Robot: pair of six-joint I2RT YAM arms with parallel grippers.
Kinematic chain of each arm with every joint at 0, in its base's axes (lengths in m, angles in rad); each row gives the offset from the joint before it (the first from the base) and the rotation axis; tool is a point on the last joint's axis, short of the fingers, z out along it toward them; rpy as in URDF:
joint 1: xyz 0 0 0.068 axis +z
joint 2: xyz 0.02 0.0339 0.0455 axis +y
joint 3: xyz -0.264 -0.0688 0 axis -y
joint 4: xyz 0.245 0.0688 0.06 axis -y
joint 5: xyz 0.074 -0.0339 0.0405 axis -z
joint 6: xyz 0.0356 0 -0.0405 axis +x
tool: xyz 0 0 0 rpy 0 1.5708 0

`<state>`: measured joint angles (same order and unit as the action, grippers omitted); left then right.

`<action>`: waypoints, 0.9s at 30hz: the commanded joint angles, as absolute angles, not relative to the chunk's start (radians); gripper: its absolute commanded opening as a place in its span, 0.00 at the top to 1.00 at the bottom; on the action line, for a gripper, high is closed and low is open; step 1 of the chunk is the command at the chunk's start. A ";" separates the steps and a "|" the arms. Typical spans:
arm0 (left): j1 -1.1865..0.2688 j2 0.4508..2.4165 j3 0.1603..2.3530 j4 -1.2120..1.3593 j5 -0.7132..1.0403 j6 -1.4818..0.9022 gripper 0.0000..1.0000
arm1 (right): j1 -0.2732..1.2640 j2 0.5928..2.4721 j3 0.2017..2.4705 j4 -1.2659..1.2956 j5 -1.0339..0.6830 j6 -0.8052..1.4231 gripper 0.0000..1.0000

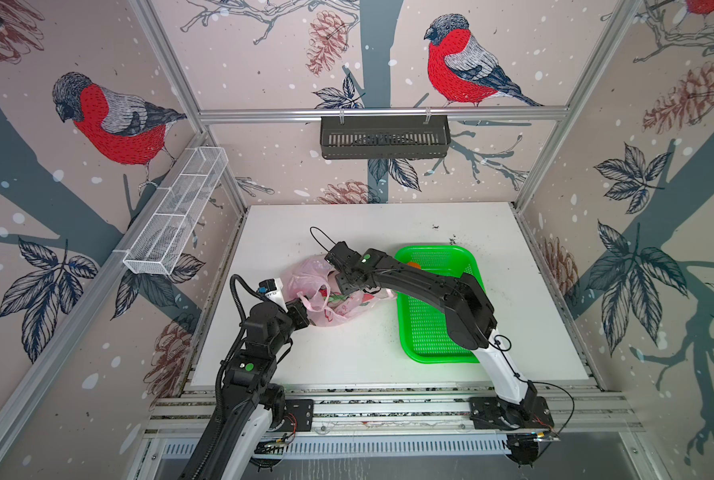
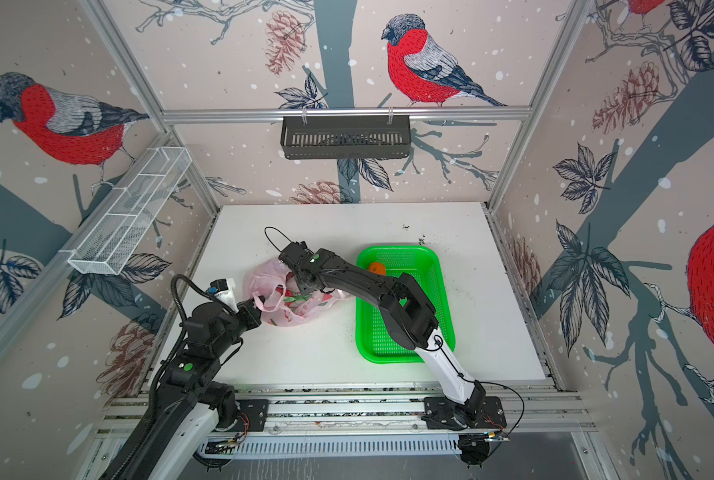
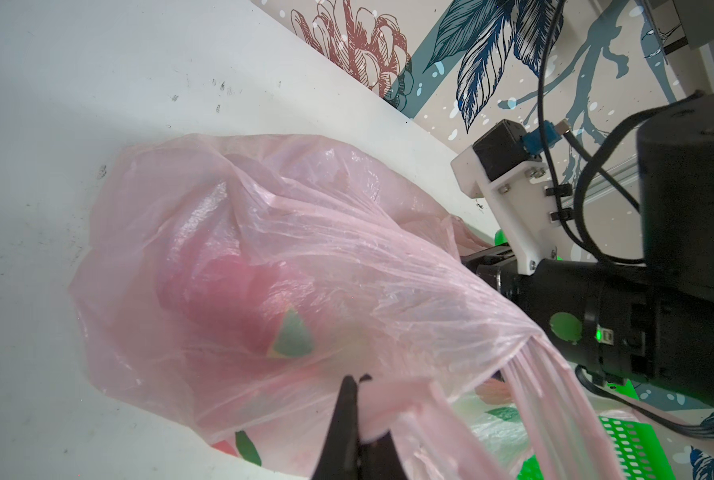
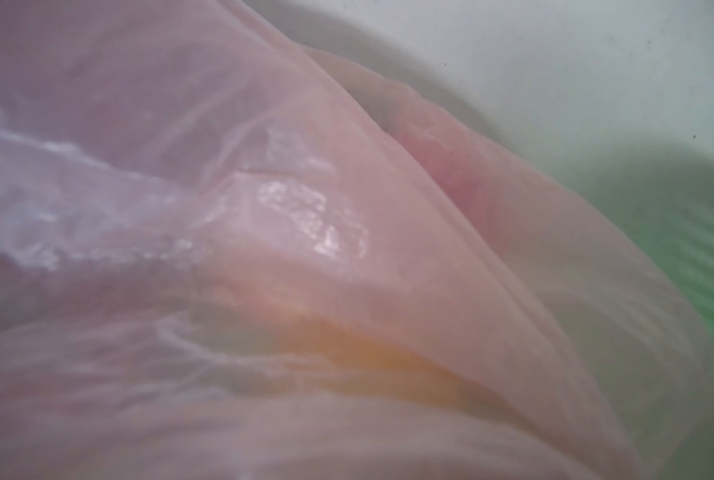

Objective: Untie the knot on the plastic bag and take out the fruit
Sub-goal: 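Push the right gripper deep into the pink bag toward the yellow fruit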

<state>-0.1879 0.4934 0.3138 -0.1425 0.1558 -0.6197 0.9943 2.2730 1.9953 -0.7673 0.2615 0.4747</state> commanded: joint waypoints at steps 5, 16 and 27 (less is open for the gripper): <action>-0.188 0.492 0.314 -0.114 0.158 -0.607 1.00 | 0.997 2.250 1.999 -0.736 0.243 0.482 0.39; -0.188 0.491 0.313 -0.114 0.156 -0.607 1.00 | 0.999 2.259 1.951 -0.648 0.185 0.506 0.39; -0.188 0.488 0.314 -0.117 0.153 -0.607 1.00 | 0.994 2.324 1.940 -0.624 0.225 0.525 0.39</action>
<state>-0.1879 0.4885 0.3138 -0.1429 0.1558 -0.6197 0.9951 2.3123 1.9423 -0.6460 0.2100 0.5060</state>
